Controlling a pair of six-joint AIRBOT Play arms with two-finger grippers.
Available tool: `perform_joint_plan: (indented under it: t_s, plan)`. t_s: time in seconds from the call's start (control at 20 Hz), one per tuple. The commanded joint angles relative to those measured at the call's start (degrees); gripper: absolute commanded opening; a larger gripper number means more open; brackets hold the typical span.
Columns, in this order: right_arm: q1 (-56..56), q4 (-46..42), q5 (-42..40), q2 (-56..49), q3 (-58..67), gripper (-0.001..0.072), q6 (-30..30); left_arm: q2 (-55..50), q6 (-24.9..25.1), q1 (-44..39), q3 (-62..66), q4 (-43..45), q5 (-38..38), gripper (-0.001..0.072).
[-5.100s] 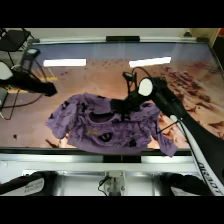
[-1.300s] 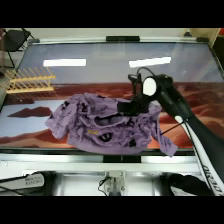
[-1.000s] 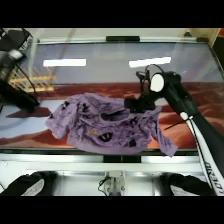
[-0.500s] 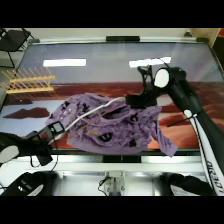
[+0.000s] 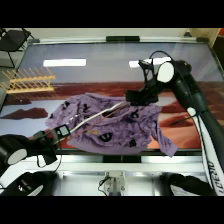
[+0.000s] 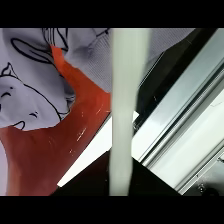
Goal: Fold the shirts.
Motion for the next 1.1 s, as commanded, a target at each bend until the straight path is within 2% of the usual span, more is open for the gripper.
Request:
perform_joint_plan:
  t_s: [0.0,0.1,0.25,0.45,0.6,0.7,0.9,1.05]
  plan:
    - [0.0,-1.0,1.6,0.5,0.2,0.0097,0.0,0.4,0.5,-0.1,-0.4,0.0,-2.2,0.0049]
    - [-0.1,-1.8,1.6,0.9,0.2,0.0097,0.0,1.4,0.5,-0.2,-0.4,-0.6,-2.6,0.0049]
    - [0.0,-1.9,1.7,1.6,0.4,0.0097,0.0,1.6,2.4,-0.2,-1.2,-7.2,-2.1,0.0049]
    - [0.0,-0.5,2.4,3.2,2.8,0.0097,0.0,-1.9,0.7,-0.3,-3.0,-7.9,7.1,0.0049]
    - [0.0,1.9,1.9,3.5,6.5,0.0097,-0.1,-8.1,3.8,-0.9,-2.8,-8.0,11.3,0.0049]
    - [0.0,4.9,1.5,3.5,8.1,0.0097,-0.3,-11.7,3.8,-1.2,-1.4,-8.7,16.5,0.0049]
    - [4.8,5.4,2.7,3.6,8.4,0.0097,-1.8,-16.1,4.4,-1.0,5.4,-8.8,19.5,0.0050]
    - [8.6,4.7,2.5,3.6,9.4,0.0097,-2.0,-18.7,13.6,-1.1,9.0,-8.6,17.7,0.0050]
